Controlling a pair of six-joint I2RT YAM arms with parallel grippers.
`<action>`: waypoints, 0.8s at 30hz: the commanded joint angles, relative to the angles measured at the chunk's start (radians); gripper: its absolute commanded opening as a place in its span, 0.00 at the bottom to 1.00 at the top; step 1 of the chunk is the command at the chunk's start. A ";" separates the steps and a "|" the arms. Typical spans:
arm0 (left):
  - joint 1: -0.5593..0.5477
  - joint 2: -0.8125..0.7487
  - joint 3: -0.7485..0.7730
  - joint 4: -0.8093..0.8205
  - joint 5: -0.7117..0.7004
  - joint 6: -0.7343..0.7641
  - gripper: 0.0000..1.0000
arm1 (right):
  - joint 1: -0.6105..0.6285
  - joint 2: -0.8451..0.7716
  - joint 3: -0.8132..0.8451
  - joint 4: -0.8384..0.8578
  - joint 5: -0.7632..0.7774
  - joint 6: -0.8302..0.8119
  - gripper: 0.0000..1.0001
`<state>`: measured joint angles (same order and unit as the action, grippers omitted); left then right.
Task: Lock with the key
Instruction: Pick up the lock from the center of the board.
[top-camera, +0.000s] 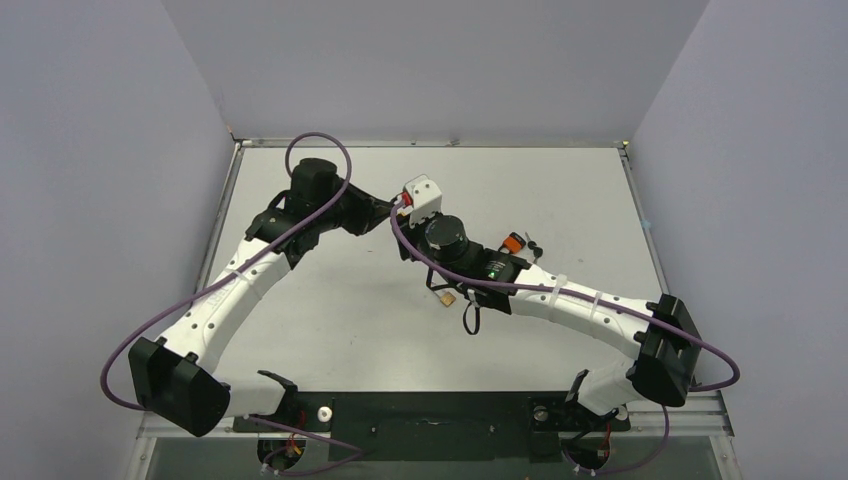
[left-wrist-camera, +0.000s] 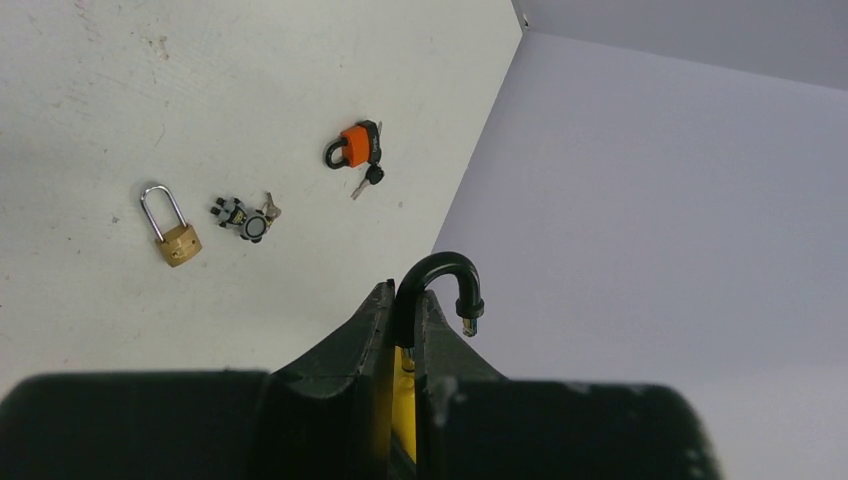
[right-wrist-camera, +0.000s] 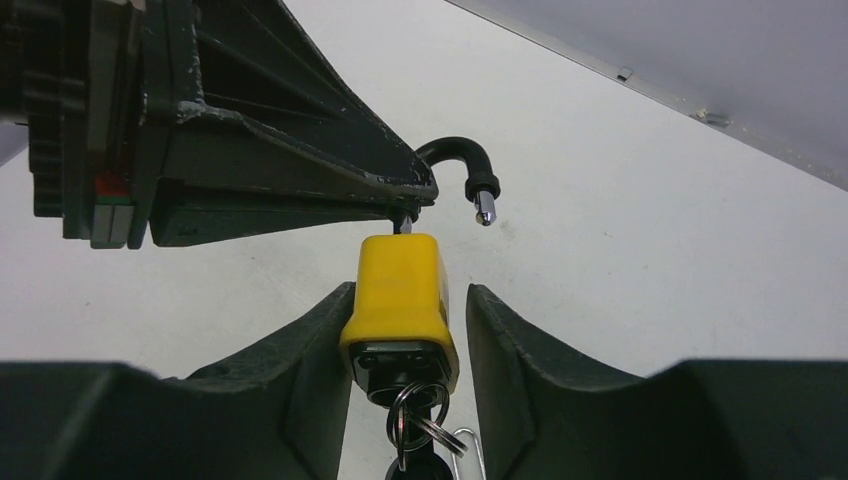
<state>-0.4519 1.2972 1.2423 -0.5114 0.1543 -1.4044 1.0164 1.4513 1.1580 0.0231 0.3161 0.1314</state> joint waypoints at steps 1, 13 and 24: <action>-0.002 -0.056 0.042 0.085 0.024 -0.023 0.00 | 0.007 -0.009 0.029 0.047 0.031 0.012 0.37; -0.007 -0.059 0.022 0.132 0.051 -0.023 0.00 | 0.005 -0.075 -0.015 0.037 0.036 0.044 0.05; -0.010 -0.109 -0.069 0.231 0.133 0.074 0.24 | -0.005 -0.176 -0.004 -0.050 0.047 0.081 0.00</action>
<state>-0.4580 1.2537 1.2068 -0.3882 0.2531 -1.3830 1.0191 1.3533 1.1408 -0.0280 0.3374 0.1837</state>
